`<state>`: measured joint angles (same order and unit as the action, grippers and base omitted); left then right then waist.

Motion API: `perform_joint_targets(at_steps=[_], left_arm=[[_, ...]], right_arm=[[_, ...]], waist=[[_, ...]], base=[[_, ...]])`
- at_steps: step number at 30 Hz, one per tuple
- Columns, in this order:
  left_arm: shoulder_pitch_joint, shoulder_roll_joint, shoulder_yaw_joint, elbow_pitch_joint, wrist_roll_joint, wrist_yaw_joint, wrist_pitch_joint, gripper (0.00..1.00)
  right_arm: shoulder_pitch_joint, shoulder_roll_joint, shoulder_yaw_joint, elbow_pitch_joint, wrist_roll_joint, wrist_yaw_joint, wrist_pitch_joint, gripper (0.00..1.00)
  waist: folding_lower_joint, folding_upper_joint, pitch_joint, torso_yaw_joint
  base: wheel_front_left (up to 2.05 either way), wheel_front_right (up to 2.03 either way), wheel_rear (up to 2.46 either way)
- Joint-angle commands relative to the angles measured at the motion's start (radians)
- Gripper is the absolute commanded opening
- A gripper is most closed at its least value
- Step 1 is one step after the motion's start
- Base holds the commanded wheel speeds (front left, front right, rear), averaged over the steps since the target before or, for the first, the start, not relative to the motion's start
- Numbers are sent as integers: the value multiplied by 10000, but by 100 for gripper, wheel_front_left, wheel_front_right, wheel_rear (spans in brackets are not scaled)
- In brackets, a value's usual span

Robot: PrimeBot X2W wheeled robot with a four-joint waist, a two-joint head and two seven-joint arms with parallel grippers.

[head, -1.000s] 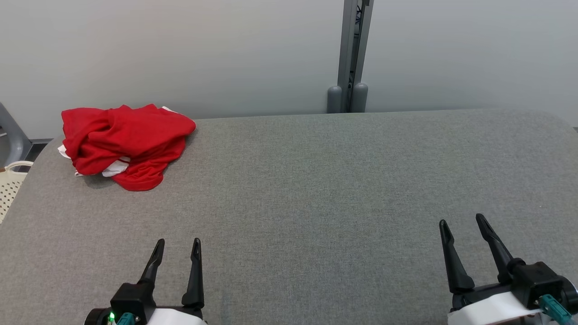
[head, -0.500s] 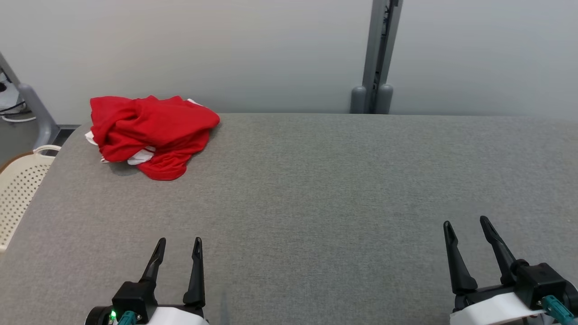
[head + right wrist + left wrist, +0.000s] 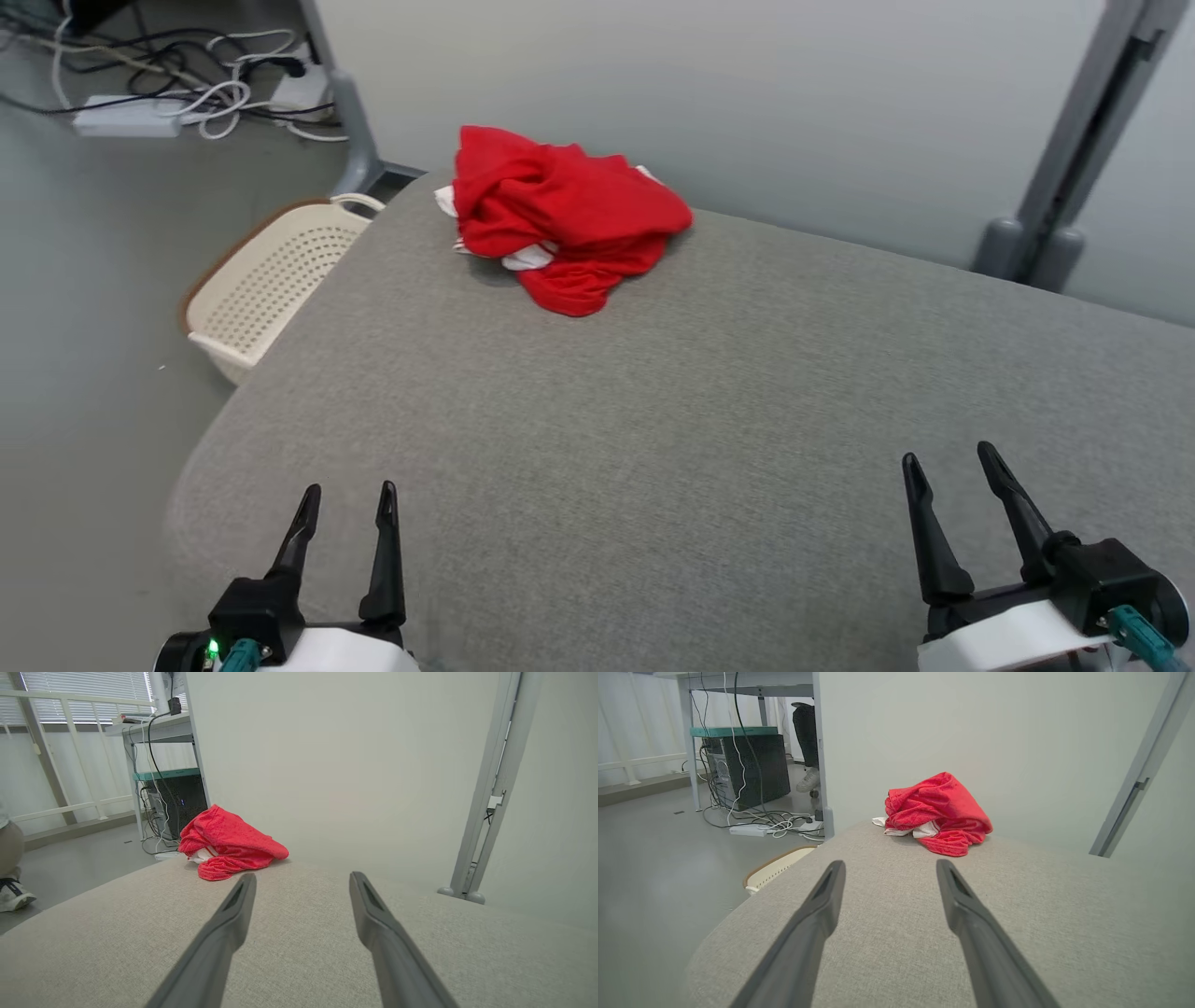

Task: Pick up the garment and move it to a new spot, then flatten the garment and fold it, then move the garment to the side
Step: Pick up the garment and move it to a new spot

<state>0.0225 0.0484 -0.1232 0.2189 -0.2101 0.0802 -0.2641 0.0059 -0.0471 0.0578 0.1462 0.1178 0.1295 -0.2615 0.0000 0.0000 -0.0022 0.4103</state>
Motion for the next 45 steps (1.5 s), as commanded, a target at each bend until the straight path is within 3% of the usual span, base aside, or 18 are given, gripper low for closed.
perform_joint_targets(at_steps=[1,16,26,35,38,45], left_arm=[[82,42,199,-101,-25,96,-7,100],[573,38,507,-897,-483,622,-7,100],[-1258,453,688,-516,-25,-145,-7,100],[-4708,1597,1104,190,-415,-1277,183,100],[-5899,2254,951,690,-383,-1650,752,100],[-8249,3209,907,2108,-1057,-1989,2224,100]], right_arm=[[-224,-54,173,30,42,23,-55,100],[-1003,-68,827,483,-120,21,-55,100],[-664,-66,-209,10,-487,21,-56,100],[-1436,-66,-367,-438,-1070,13,-55,100],[-1731,-69,-311,-527,-1195,13,-55,100],[-2104,-60,-291,-805,-1324,13,-55,100]], waist=[[0,0,195,1130],[0,0,608,1361],[0,0,1152,1258],[0,0,2900,-202],[0,0,3445,-833],[0,0,4314,-2154]], base=[[0,0,0],[0,0,0],[0,0,0],[0,0,0],[0,0,0],[0,0,0]])
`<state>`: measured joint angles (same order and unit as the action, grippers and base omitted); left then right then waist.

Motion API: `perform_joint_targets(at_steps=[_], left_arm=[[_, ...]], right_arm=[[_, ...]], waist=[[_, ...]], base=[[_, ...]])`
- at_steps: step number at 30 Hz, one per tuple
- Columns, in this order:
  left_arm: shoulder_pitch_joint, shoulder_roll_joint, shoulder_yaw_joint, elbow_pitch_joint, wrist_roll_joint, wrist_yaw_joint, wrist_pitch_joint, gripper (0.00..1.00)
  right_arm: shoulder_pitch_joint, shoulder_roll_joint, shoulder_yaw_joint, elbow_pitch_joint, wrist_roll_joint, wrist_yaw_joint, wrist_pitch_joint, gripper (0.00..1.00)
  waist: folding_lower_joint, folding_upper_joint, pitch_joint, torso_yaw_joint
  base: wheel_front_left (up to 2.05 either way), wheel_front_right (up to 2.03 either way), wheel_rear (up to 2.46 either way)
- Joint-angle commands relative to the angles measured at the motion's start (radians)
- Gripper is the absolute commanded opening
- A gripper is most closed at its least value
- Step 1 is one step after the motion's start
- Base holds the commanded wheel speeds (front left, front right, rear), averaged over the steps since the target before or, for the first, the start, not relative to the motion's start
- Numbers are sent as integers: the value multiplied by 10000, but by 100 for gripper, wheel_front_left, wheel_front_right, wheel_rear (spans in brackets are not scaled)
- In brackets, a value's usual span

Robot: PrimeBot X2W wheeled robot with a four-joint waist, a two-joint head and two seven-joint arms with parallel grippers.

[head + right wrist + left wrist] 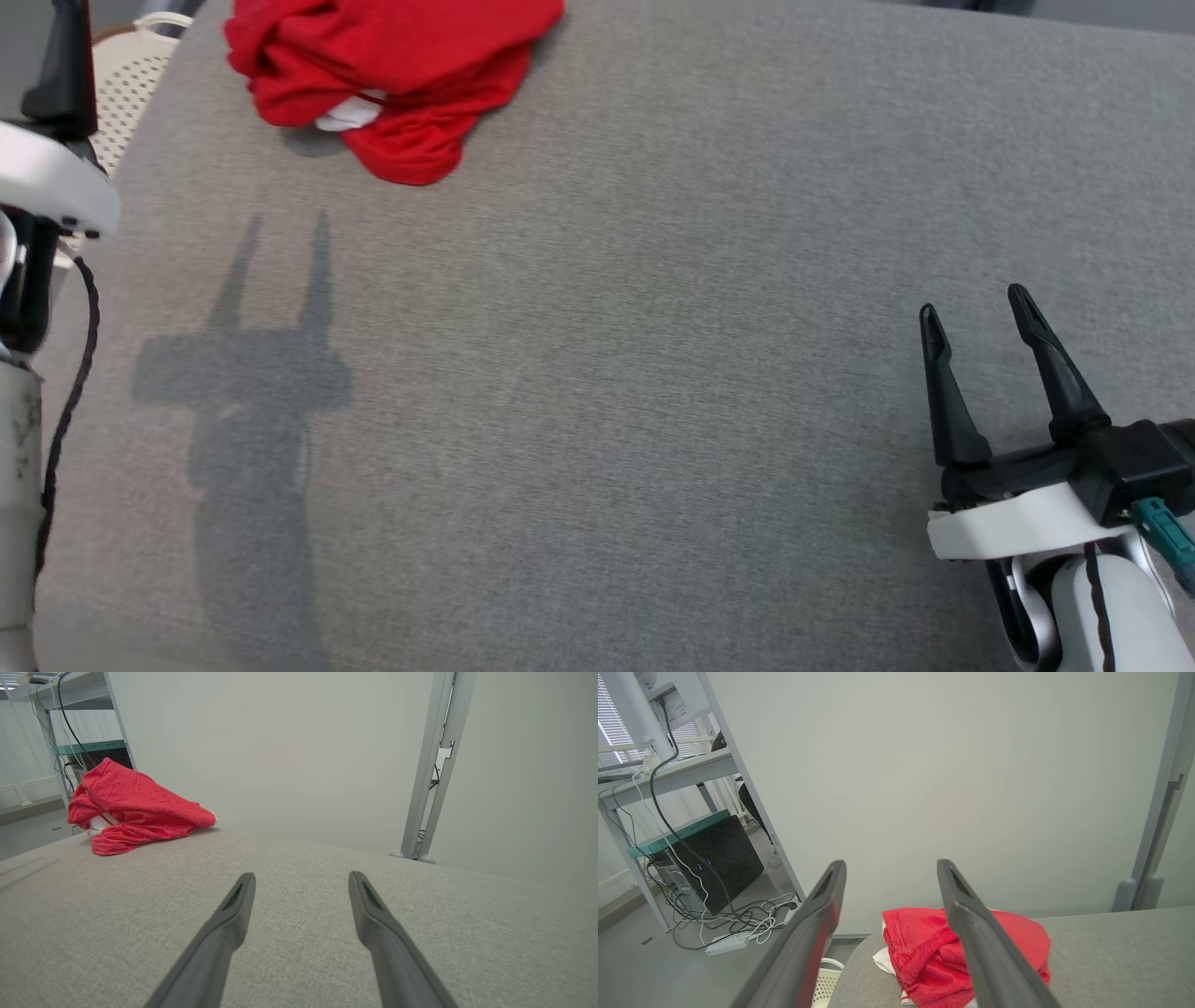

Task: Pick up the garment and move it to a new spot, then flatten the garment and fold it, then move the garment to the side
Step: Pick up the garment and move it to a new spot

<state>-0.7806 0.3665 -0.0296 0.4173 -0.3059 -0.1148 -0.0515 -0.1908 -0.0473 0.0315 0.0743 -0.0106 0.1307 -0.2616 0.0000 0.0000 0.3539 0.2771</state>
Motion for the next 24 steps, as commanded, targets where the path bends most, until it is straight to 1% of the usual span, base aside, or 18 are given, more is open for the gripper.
perform_joint_targets(at_steps=[1,3,10,13,15,19,24], left_arm=[[-494,110,-108,297,-205,-67,259,100],[-748,206,-208,482,-327,-87,466,100],[-1970,701,-1057,1606,-1051,-135,1653,100],[-2242,818,-1185,2090,-1343,-139,1944,100],[-2367,793,-1087,2419,-1585,-140,2048,100],[-2492,912,-1156,2964,-1730,-142,2174,100],[-2565,921,-1238,3495,-1792,-136,2038,100]], right_arm=[[-145,-55,68,-126,-50,2,-53,100],[-165,-51,79,-122,-66,2,-53,100],[-401,-55,255,-376,64,2,-53,100],[-493,-57,306,-495,137,2,-53,100],[-499,-54,315,-559,158,2,-53,100],[-548,-54,340,-668,175,2,-53,100],[-663,-55,377,-731,155,2,-53,100]], waist=[[0,0,855,-955],[0,0,953,-1088],[0,0,1555,-1740],[0,0,1737,-1941],[0,0,1846,-2026],[0,0,2024,-2146],[0,0,2164,-2240]], base=[[0,0,0],[0,0,0],[0,0,0],[0,0,0],[0,0,0],[0,0,0],[0,0,0]])
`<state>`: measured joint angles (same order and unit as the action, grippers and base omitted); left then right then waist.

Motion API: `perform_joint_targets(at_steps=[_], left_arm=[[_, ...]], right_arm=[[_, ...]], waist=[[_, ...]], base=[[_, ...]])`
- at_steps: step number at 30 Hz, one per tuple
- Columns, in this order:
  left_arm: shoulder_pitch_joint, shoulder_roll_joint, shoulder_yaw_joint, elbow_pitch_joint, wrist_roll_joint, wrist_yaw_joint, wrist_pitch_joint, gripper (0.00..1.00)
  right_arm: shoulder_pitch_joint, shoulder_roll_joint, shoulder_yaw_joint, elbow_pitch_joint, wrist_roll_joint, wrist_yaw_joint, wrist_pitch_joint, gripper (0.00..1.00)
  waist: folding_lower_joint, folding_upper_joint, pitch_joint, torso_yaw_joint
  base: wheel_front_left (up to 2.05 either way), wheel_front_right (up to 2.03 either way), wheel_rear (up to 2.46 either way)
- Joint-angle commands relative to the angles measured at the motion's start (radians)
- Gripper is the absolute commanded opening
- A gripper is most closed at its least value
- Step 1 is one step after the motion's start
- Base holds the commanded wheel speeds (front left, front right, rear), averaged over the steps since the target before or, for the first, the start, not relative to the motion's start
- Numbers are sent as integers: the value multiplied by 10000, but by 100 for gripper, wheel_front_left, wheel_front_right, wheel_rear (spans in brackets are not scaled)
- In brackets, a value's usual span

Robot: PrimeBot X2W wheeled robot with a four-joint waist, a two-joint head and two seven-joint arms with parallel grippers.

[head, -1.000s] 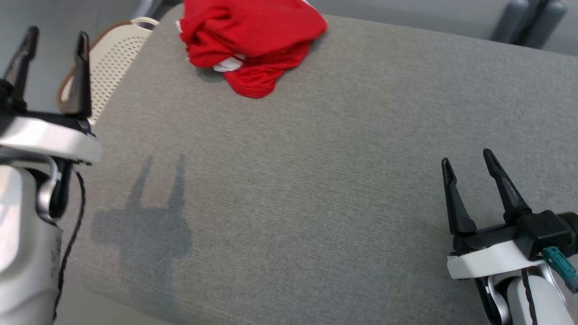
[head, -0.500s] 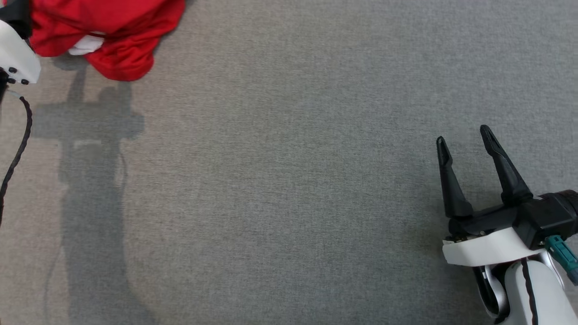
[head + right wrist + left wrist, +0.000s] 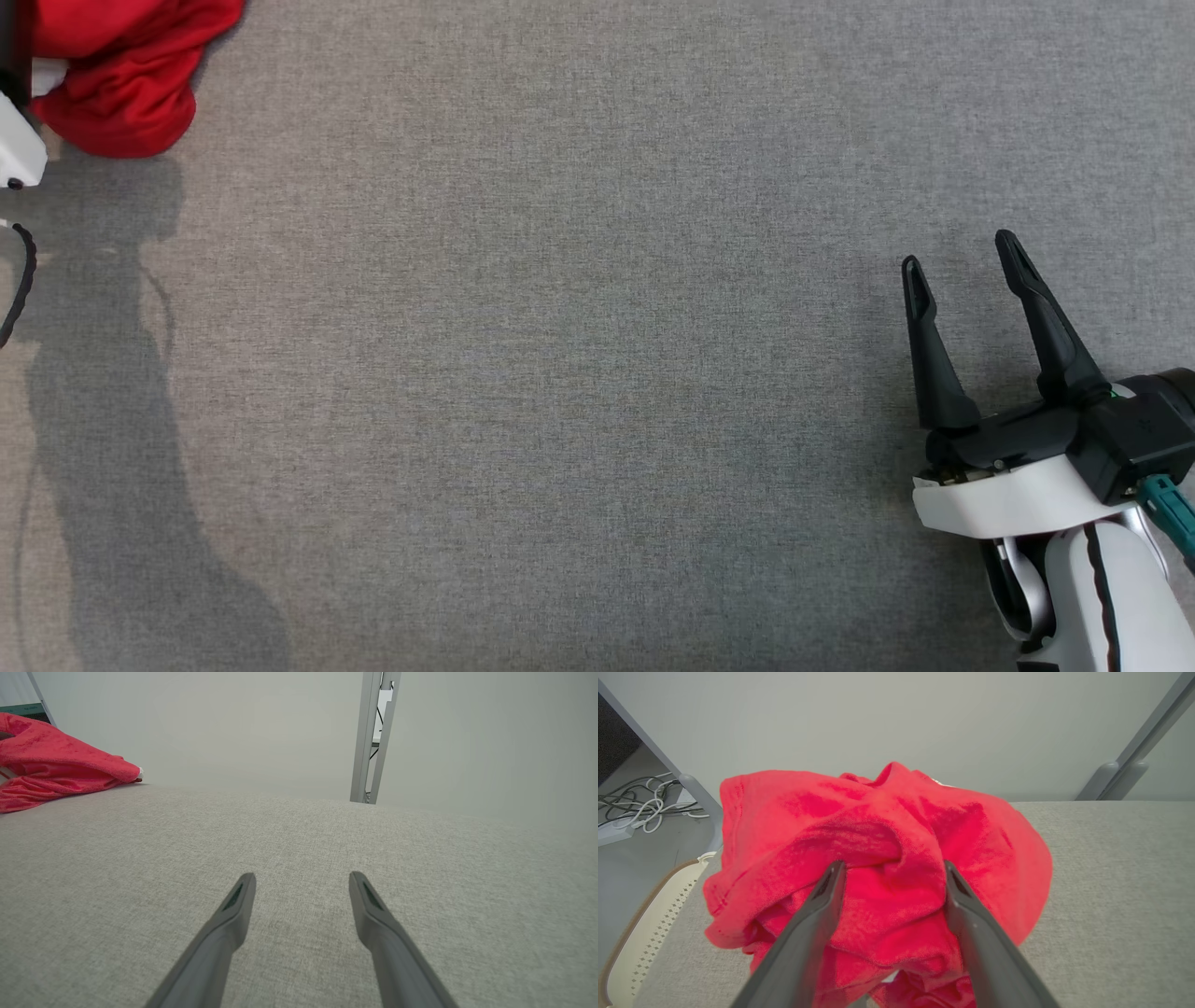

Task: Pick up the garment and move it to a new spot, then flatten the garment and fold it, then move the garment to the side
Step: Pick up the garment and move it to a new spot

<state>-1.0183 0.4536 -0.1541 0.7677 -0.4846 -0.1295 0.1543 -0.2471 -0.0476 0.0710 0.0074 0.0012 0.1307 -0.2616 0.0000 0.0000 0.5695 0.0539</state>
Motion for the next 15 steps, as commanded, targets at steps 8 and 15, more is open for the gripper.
perform_joint_targets(at_steps=[8,15], left_arm=[[-335,26,-155,553,110,47,-511,0],[-648,154,-400,490,286,31,-1025,0]], right_arm=[[-173,-53,-38,-49,83,2,-53,100],[-135,-52,16,60,252,2,-53,100]], waist=[[0,0,-23,-70],[0,0,-494,3]], base=[[0,0,0],[0,0,0]])
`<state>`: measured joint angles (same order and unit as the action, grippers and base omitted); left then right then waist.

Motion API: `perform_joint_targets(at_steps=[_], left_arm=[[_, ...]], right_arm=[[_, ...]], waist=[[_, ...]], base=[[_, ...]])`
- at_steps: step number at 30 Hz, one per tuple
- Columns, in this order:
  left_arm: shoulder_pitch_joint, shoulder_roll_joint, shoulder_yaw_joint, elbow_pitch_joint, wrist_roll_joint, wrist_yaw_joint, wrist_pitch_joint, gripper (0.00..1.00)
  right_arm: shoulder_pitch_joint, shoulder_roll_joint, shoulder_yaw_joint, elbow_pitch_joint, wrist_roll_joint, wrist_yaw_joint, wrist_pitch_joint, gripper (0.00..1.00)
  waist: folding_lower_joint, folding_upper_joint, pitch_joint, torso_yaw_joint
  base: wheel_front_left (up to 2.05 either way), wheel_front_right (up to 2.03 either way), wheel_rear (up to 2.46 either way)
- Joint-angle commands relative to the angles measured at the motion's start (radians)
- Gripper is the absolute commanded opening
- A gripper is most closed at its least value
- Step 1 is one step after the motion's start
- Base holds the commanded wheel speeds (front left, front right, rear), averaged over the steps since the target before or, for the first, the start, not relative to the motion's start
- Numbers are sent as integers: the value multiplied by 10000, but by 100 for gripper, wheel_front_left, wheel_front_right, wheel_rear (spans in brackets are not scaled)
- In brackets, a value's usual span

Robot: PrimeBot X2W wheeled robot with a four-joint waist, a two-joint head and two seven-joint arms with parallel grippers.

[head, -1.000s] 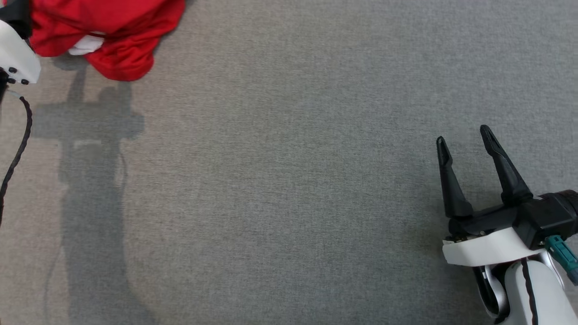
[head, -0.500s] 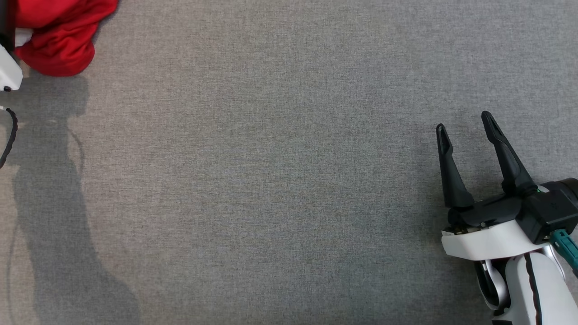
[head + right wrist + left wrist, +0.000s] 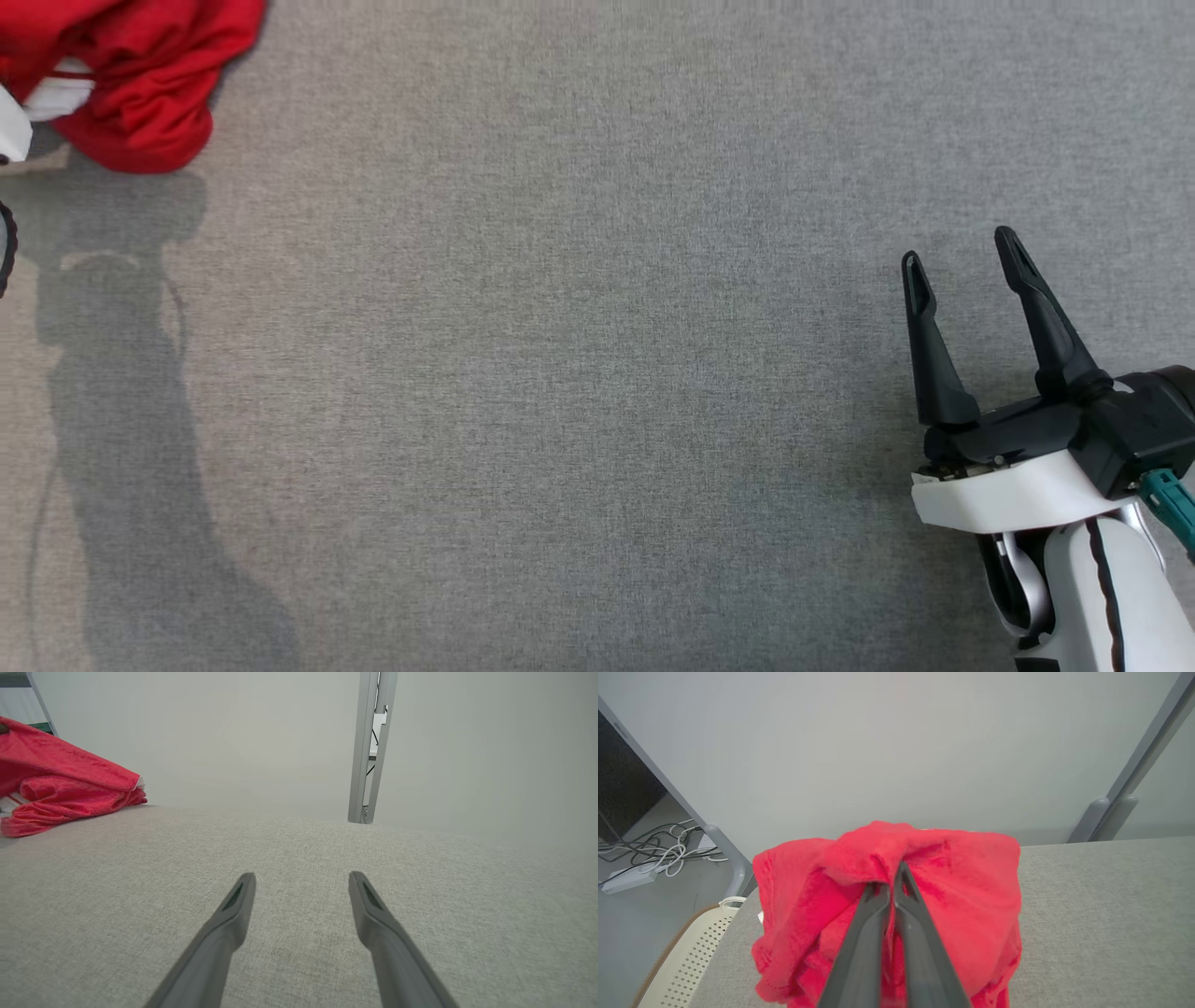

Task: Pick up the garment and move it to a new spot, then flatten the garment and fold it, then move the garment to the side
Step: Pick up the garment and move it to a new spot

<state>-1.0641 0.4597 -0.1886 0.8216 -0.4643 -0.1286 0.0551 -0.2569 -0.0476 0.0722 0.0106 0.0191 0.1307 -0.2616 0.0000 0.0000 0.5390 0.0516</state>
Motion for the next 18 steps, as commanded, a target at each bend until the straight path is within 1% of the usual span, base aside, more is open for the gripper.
perform_joint_targets(at_steps=[1,6,7,9,14,15,18], left_arm=[[-245,103,-131,-100,102,18,-57,0],[-538,203,-611,-409,208,4,-55,0],[-664,209,-924,-666,165,-1,12,0],[-704,224,-1100,-784,132,0,28,0],[-902,143,-2085,-1663,-251,-4,339,0],[-971,122,-2541,-2112,-456,-4,489,0],[-958,56,-3171,-2777,-865,-5,663,0]], right_arm=[[-13,-53,15,53,100,2,-53,100],[147,-55,15,209,307,2,-53,100],[212,-52,-11,263,405,2,-53,100],[247,-55,-9,300,467,2,-53,100],[563,-53,-105,470,719,2,-53,100],[699,-55,-172,515,803,2,-53,100],[903,-52,-323,541,885,2,-53,100]], waist=[[0,0,-299,32],[0,0,-995,-14],[0,0,-1314,-69],[0,0,-1501,-113],[0,0,-2341,-368],[0,0,-2640,-484],[0,0,-3023,-667]], base=[[0,0,0],[0,0,0],[0,0,0],[0,0,0],[0,0,0],[0,0,0],[0,0,0]])
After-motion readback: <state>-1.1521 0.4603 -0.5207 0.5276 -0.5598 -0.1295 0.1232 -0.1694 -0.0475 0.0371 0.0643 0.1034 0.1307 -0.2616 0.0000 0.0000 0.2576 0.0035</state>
